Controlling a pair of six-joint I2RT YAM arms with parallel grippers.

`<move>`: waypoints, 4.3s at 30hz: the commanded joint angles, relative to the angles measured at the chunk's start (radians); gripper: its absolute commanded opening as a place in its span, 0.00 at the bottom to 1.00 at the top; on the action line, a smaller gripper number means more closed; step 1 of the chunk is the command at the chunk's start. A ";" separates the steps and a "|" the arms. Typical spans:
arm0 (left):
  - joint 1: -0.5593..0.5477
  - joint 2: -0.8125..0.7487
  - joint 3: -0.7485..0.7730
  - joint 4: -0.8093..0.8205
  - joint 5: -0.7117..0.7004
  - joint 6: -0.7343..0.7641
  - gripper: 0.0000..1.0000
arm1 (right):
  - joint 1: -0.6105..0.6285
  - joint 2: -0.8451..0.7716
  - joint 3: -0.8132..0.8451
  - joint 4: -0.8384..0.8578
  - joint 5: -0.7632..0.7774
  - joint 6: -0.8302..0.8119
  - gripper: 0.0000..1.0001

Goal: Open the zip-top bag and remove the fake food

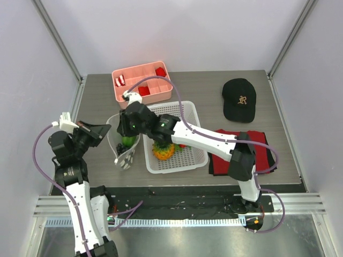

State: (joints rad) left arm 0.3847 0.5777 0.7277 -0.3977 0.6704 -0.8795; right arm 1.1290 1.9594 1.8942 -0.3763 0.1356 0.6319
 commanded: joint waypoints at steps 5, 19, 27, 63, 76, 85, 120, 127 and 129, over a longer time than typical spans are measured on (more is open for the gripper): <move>0.002 -0.004 -0.062 0.059 -0.035 -0.001 0.00 | 0.031 0.065 0.057 -0.039 0.128 -0.024 0.31; 0.002 -0.061 -0.070 -0.063 -0.192 0.086 0.00 | 0.028 0.276 0.126 -0.042 0.027 -0.118 0.61; 0.000 -0.084 -0.096 -0.092 -0.235 0.083 0.00 | 0.029 0.329 0.112 -0.036 -0.099 -0.242 0.76; 0.002 -0.121 -0.129 -0.124 -0.270 0.071 0.00 | 0.025 0.185 -0.009 0.094 -0.166 -0.330 0.11; 0.002 -0.122 -0.126 -0.128 -0.270 0.079 0.00 | 0.023 0.001 -0.026 0.112 -0.143 -0.325 0.01; 0.002 -0.134 -0.128 -0.145 -0.313 0.076 0.00 | 0.025 -0.247 -0.155 0.139 -0.099 -0.304 0.01; 0.000 -0.104 -0.054 -0.056 -0.137 0.034 0.00 | -0.233 -0.278 -0.247 -0.033 0.109 -0.410 0.85; 0.000 -0.107 -0.051 -0.043 -0.114 0.002 0.00 | -0.017 -0.194 -0.173 0.088 0.049 -0.371 0.52; 0.000 -0.113 -0.053 -0.044 -0.112 -0.004 0.00 | 0.005 -0.156 -0.132 0.085 0.042 -0.362 0.48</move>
State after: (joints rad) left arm 0.3843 0.4740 0.6395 -0.4992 0.5220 -0.8619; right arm 1.0946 1.7374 1.6752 -0.3546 0.2043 0.2459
